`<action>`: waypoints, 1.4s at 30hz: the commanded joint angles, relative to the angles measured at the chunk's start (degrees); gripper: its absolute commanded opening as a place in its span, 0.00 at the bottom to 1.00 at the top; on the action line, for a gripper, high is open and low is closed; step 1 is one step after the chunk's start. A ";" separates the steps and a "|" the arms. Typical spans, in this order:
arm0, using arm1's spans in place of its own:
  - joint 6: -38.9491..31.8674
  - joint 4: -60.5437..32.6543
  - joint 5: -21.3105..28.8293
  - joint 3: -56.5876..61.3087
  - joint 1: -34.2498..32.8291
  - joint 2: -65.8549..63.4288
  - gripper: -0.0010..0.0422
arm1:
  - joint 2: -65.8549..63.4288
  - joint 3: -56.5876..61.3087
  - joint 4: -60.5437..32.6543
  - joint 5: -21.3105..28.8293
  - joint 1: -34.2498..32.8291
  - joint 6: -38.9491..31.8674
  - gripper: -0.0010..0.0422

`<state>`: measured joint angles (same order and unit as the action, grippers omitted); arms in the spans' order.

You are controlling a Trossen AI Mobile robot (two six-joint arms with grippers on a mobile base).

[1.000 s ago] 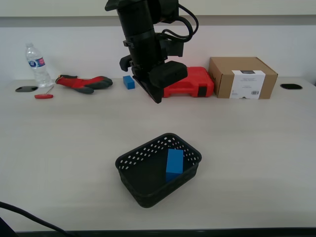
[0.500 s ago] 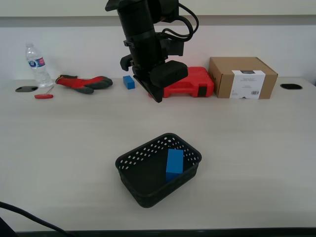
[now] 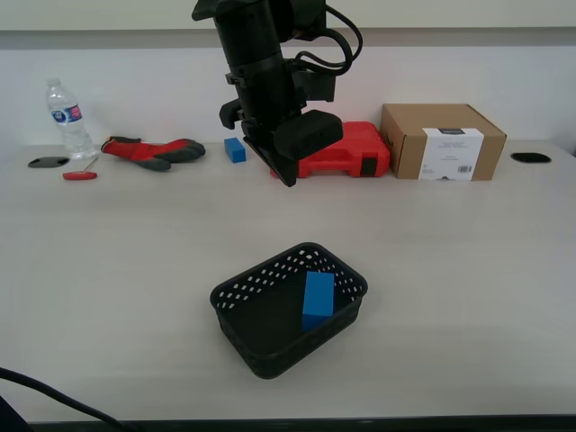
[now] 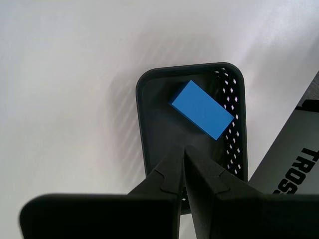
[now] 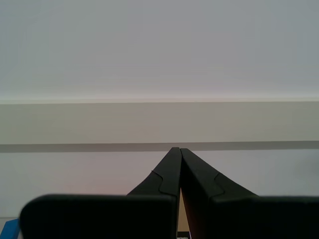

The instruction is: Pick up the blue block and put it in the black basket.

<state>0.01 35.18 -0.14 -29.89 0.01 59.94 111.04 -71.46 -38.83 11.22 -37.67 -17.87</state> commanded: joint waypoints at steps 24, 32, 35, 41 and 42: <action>0.00 0.20 0.00 -0.07 0.04 0.00 0.02 | -0.02 0.00 0.24 0.02 0.00 -0.07 0.02; -0.02 0.20 0.00 -0.07 0.04 0.00 0.02 | -0.02 0.00 0.46 0.00 0.02 -0.07 0.02; 0.00 0.20 0.00 -0.07 0.04 0.00 0.02 | -0.02 0.00 0.55 0.00 0.02 -0.07 0.02; -0.02 0.20 0.00 -0.07 0.04 0.00 0.02 | -0.02 0.00 0.90 0.00 0.00 -0.07 0.02; -0.02 0.20 0.00 -0.07 0.04 0.00 0.02 | -0.02 0.00 0.98 0.00 0.02 -0.07 0.02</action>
